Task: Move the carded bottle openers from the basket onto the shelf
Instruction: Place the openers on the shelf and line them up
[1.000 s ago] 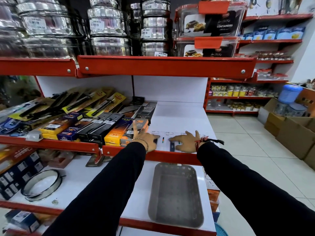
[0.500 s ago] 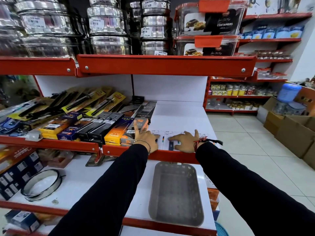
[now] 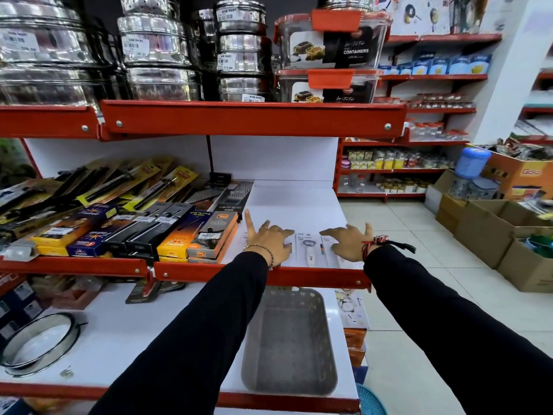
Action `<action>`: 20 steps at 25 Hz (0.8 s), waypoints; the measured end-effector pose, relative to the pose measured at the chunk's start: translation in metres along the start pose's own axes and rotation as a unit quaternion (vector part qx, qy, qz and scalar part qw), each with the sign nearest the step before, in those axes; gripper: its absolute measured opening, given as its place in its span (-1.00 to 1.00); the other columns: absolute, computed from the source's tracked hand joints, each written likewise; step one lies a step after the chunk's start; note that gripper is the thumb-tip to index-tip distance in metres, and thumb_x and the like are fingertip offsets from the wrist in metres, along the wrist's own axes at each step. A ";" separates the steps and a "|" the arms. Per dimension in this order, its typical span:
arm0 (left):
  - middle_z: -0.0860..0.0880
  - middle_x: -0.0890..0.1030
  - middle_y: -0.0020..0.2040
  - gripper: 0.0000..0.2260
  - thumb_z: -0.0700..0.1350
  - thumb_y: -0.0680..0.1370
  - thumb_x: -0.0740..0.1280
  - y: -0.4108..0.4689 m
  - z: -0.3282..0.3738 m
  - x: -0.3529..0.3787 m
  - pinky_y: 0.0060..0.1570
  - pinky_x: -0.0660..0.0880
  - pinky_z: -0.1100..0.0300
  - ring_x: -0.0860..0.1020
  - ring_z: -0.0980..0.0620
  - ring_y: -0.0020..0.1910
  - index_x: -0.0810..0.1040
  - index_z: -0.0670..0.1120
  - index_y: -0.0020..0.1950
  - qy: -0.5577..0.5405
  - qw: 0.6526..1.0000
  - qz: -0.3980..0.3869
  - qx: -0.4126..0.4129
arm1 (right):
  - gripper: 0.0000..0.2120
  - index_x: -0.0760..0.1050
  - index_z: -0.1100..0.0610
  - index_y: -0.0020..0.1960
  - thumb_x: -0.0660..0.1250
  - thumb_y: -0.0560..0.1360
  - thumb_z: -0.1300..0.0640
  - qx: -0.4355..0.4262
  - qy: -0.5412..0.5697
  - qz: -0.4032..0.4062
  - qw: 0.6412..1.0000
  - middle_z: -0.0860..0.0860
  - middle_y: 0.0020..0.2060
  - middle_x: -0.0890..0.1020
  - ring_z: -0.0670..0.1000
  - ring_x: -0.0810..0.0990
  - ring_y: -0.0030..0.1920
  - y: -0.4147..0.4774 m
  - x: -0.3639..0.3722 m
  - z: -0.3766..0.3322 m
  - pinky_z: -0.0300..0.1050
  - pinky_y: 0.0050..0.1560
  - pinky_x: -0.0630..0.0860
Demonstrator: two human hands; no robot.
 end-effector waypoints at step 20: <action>0.04 0.52 0.42 -0.49 0.30 0.53 0.04 0.012 0.040 0.020 0.20 -0.62 -0.41 0.10 -0.10 0.62 0.34 0.26 0.47 0.017 0.998 -0.055 0.031 | -0.51 0.26 -0.32 0.44 0.14 0.51 -0.13 0.000 0.048 -0.013 0.999 -0.10 0.52 0.33 0.12 0.15 0.56 -0.014 0.022 0.021 0.47 0.43 -0.29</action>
Point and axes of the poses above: each hand's wrist, its own y-axis towards the middle knuckle, its own x-axis out of the palm, z = x × y, the point moved 6 cm from there along y, towards the middle knuckle
